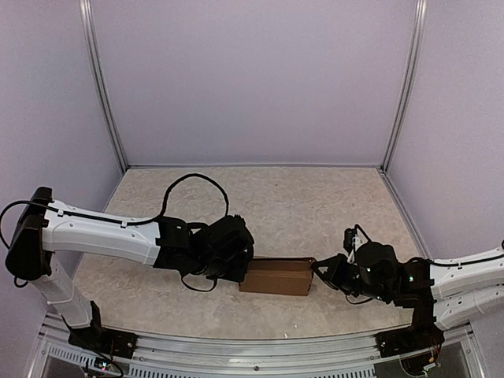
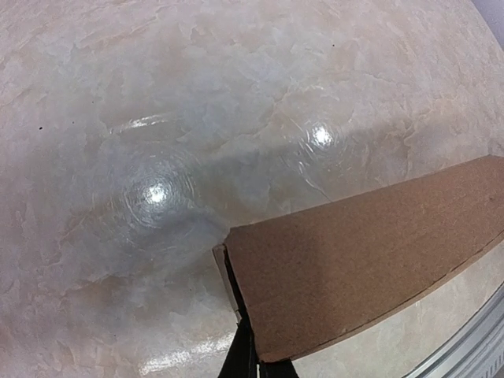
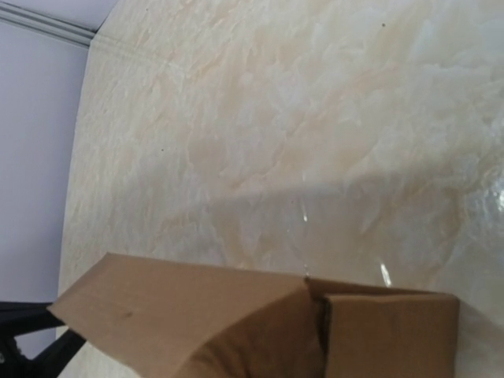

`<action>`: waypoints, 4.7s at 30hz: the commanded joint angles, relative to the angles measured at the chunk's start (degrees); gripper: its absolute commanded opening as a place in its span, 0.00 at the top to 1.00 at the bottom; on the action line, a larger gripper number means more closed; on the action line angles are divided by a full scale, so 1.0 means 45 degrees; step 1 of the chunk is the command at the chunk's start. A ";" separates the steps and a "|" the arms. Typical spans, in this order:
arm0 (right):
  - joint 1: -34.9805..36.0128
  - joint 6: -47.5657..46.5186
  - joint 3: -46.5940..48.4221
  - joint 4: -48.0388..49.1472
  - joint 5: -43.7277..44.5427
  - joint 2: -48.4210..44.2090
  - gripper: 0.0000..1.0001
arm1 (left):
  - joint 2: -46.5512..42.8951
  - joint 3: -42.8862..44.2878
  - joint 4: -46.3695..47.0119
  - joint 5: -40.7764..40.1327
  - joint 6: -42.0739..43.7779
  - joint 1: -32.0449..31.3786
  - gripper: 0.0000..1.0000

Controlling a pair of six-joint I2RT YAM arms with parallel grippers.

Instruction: Fold the paper box

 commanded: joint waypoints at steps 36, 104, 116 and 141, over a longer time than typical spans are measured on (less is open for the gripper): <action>0.0633 -0.2414 0.1201 -0.5397 0.1500 0.0550 0.62 | -0.0475 -0.1123 -0.0922 -0.0147 -0.0479 -0.0034 1.00; 0.0377 -0.5184 0.2458 -0.1359 0.0123 0.2242 1.00 | 0.0046 -0.0490 -0.1105 -0.0033 -0.0398 -0.0185 0.79; 0.0377 -0.5029 0.2190 -0.1008 0.0219 0.2899 1.00 | -0.0835 -0.0506 -0.0919 -0.0284 0.0256 -0.0484 0.38; 0.0378 -0.6482 0.2438 -0.0986 0.0301 0.1376 1.00 | -0.4121 -0.1907 0.2269 0.2221 0.2283 0.0450 0.97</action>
